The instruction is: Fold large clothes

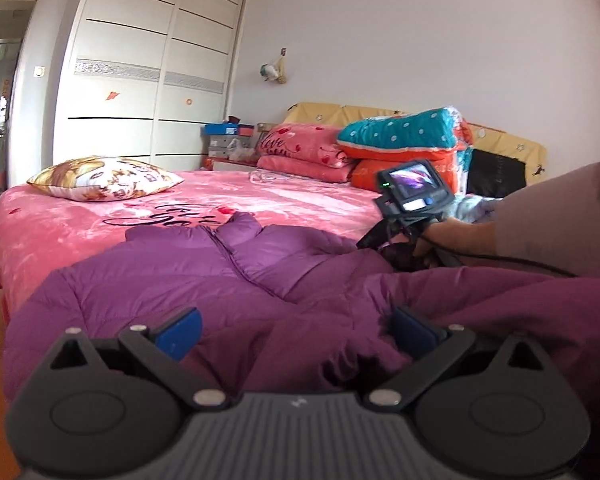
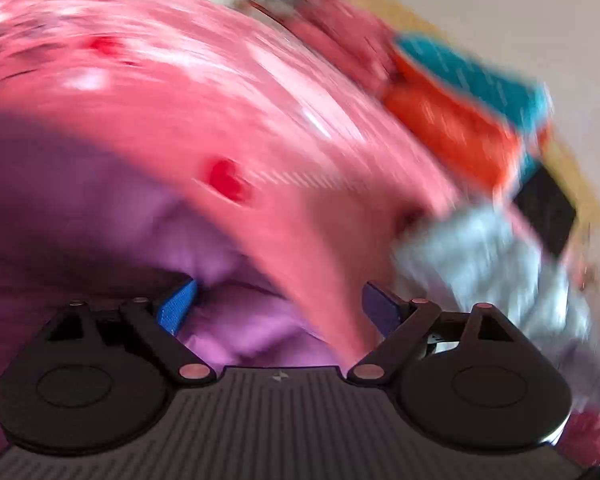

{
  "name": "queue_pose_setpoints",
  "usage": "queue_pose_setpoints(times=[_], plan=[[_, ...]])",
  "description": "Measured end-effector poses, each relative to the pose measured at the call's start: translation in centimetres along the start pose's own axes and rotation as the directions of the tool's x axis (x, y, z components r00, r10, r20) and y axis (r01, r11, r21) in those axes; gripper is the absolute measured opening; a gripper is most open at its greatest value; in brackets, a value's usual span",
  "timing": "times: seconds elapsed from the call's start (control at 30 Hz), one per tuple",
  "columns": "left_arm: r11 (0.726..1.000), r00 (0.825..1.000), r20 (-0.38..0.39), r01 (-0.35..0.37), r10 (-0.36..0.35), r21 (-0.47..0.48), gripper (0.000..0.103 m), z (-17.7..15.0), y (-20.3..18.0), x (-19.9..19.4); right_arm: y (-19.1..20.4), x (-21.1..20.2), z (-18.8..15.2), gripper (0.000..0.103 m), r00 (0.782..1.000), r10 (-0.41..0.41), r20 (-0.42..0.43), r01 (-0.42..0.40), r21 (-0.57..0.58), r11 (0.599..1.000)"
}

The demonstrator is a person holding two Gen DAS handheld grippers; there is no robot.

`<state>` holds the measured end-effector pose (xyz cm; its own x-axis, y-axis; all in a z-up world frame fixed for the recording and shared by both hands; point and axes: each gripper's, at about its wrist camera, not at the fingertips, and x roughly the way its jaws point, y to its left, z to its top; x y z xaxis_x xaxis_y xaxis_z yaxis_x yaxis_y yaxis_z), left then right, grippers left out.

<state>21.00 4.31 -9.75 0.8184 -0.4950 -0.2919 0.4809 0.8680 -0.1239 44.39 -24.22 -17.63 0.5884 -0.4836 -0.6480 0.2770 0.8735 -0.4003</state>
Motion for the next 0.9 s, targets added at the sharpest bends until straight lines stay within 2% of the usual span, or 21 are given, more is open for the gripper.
queue_pose_setpoints(times=[0.07,0.27,0.37,0.47,0.6,0.77,0.9], plan=[[1.0,1.0,0.001,0.007,-0.007,0.008,0.101,-0.2,-0.5,0.4,-2.9,0.0,-0.9,0.103,0.998,0.058,-0.017,-0.056,0.115,0.992],[1.0,1.0,-0.015,0.011,-0.011,0.012,0.101,0.4,-1.8,-0.9,-4.1,-3.9,-3.8,0.103,0.997,0.061,0.037,-0.064,0.094,0.994],[0.998,1.0,-0.024,0.02,-0.019,0.054,0.101,1.1,-3.5,-2.7,-5.7,-4.4,-3.4,0.103,0.993,0.092,0.071,-0.1,0.12,0.988],[0.994,0.998,-0.056,0.022,-0.016,0.107,0.101,2.1,-5.6,-4.1,-7.8,-9.0,-5.9,0.103,0.98,0.158,0.119,-0.178,0.187,0.966],[0.987,0.992,-0.121,-0.024,0.043,0.156,0.102,3.1,-8.1,-5.7,-10.9,-15.4,-9.8,0.103,0.952,0.233,0.198,-0.282,0.271,0.92],[0.98,0.973,-0.191,-0.096,0.129,0.172,0.102,3.5,-10.6,-7.6,-14.1,-22.9,-15.4,0.103,0.924,0.252,0.288,-0.344,0.336,0.877],[0.969,0.96,-0.204,-0.154,0.193,0.192,0.102,3.2,-12.6,-9.5,-15.9,-28.2,-19.9,0.103,0.905,0.264,0.332,-0.383,0.373,0.845]])
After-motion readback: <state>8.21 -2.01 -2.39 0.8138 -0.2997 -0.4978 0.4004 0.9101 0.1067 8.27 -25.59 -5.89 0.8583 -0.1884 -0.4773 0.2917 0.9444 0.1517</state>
